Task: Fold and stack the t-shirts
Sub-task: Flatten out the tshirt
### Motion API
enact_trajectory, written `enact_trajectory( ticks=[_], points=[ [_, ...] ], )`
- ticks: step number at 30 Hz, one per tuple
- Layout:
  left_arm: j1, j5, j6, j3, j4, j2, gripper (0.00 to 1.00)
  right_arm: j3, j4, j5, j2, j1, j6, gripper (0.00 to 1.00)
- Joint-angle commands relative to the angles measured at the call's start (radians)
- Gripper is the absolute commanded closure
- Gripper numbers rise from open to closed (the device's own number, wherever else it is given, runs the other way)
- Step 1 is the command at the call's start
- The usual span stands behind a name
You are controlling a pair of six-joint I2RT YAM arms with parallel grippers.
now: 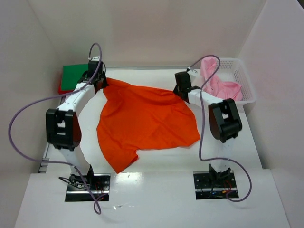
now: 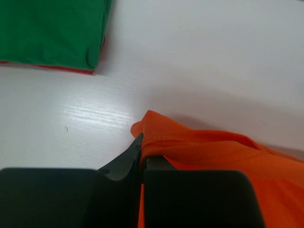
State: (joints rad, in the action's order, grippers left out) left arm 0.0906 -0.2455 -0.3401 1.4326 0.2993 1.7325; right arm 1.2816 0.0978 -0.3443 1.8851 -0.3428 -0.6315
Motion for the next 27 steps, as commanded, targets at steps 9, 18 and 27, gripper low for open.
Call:
enact_trajectory(
  ticks=[9, 18, 27],
  points=[
    [-0.087, -0.058, 0.000, 0.273, -0.129, 0.258, 1.00, 0.499, -0.001, -0.102, 0.331, 0.076, 0.044, 0.87],
    [-0.088, 0.090, 0.033, 0.407, -0.095, 0.380, 1.00, 0.675, 0.071, -0.035, 0.483, 0.105, 0.052, 0.40],
    [-0.088, 0.101, 0.042, 0.450, -0.086, 0.430, 1.00, 0.877, 0.149, -0.009, 0.617, 0.123, 0.052, 0.40]
  ],
)
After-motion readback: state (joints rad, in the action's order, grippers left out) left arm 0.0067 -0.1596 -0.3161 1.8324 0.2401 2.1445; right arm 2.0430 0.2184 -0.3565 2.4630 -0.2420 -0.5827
